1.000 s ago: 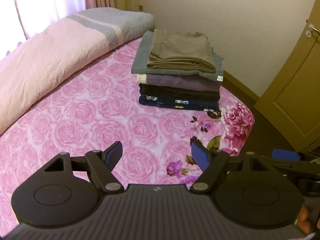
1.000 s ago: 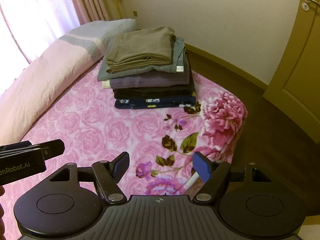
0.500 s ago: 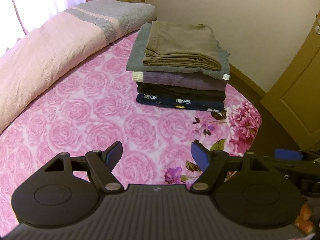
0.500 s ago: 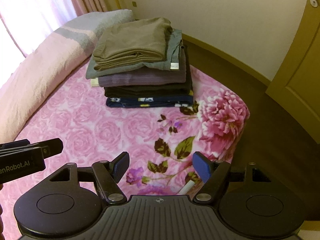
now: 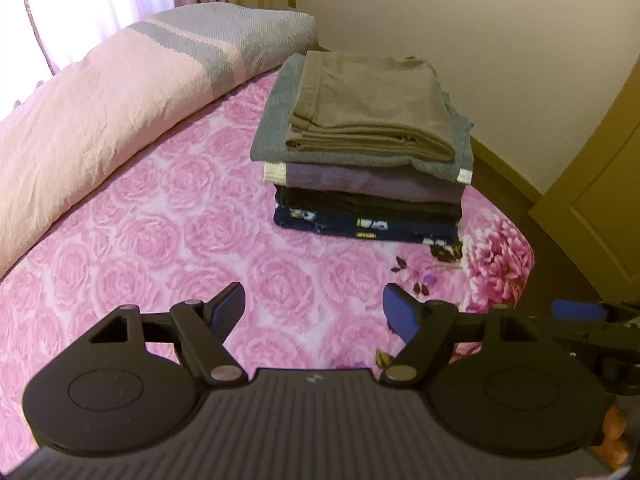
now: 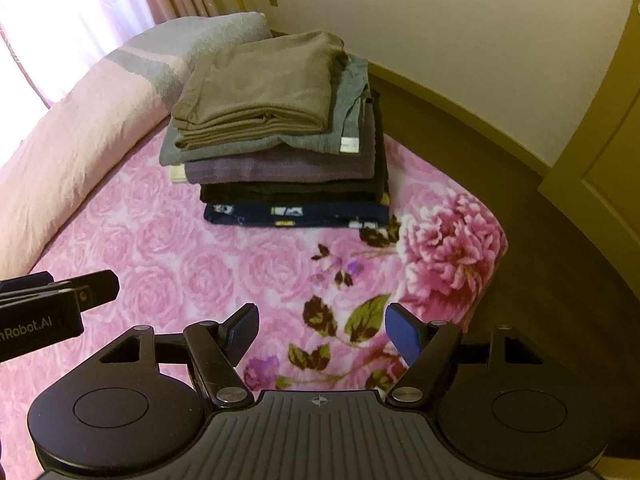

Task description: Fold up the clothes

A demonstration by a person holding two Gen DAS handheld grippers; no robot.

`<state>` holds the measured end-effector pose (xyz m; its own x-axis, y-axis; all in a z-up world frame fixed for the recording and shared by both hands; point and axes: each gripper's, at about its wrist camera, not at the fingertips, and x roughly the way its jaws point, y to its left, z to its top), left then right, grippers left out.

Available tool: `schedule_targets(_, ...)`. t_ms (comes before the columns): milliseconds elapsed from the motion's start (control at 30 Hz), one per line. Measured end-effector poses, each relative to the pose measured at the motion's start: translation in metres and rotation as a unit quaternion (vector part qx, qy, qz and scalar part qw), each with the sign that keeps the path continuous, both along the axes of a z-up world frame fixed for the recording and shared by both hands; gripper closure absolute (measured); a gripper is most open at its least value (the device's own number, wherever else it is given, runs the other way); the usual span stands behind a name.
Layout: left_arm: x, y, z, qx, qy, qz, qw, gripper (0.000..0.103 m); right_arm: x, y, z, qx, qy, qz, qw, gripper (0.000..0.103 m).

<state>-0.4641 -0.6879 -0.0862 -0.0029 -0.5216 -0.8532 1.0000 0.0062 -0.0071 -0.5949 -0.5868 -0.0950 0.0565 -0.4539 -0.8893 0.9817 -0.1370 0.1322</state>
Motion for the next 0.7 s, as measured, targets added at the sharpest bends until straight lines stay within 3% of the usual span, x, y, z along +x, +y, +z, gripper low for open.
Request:
schedule_targets(367,-0.004,-0.017,0.001,-0.009,-0.006,0.004,0.9999,0.030,-0.004,-0.019,-0.003,0.001,0.001,0.009,1.000,0.030)
schedule_targets(700,-0.006,-0.014,0.013,-0.054,-0.007,0.005,0.9985,0.034,-0.007,-0.020,0.000,-0.008,0.002,0.012,1.000,0.030)
